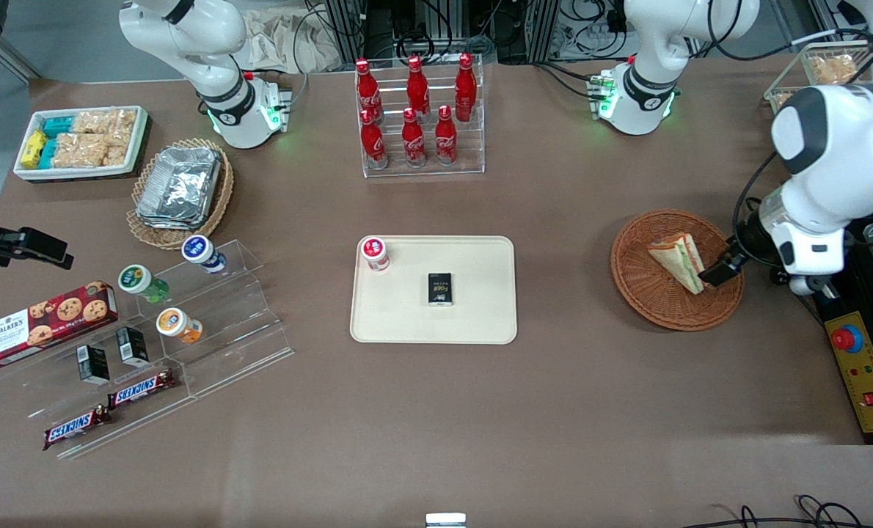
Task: Place sandwich from basket to tray
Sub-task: 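Move the left gripper over the wrapped sandwich in the wicker basket and lower it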
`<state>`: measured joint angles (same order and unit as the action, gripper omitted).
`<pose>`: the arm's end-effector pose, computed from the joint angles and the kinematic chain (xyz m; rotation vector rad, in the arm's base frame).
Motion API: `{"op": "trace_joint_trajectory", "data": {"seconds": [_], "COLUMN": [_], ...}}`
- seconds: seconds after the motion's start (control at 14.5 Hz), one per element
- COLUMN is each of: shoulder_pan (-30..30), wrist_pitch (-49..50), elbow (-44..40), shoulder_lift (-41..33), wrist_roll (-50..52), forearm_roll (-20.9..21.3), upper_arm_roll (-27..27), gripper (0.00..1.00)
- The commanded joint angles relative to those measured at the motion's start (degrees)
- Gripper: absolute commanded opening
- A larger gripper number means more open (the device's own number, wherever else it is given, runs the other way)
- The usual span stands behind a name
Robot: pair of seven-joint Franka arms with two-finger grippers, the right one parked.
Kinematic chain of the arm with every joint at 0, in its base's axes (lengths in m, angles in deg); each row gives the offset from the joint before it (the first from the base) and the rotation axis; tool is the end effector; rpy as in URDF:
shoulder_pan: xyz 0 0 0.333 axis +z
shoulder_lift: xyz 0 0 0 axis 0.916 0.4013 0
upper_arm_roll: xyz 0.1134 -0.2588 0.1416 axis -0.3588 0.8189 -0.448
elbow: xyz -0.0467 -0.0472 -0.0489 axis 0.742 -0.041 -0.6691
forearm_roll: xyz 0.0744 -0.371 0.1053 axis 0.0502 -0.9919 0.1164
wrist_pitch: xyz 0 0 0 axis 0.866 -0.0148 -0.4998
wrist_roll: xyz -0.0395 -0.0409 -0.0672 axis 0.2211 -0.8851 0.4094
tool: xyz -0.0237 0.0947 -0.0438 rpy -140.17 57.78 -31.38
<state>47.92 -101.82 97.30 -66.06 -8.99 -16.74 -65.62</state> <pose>0.5227 -0.0142 0.4061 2.8111 1.2343 -0.0630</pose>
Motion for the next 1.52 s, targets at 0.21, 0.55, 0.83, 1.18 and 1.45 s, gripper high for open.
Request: {"op": "trace_joint_trajectory", "data": {"seconds": [0.21, 0.55, 0.83, 1.18, 1.45], "shoulder_pan": [0.0, 0.5, 0.5, 3.0, 4.5], "wrist_pitch": [-11.8, -21.2, -27.2, -30.8, -36.7], "elbow": [13.7, 20.3, 24.2, 27.0, 28.6], "shoulder_lift": [-5.3, -5.1, -4.4, -3.3, -0.7], "wrist_roll": [2.2, 2.1, 1.4, -0.2, -1.0], "forearm_roll": [4.0, 7.7, 7.8, 12.7, 12.8], "upper_arm_roll": [0.2, 0.2, 0.1, -0.3, -0.3], "gripper": [0.98, 0.98, 0.98, 0.98, 0.98]}}
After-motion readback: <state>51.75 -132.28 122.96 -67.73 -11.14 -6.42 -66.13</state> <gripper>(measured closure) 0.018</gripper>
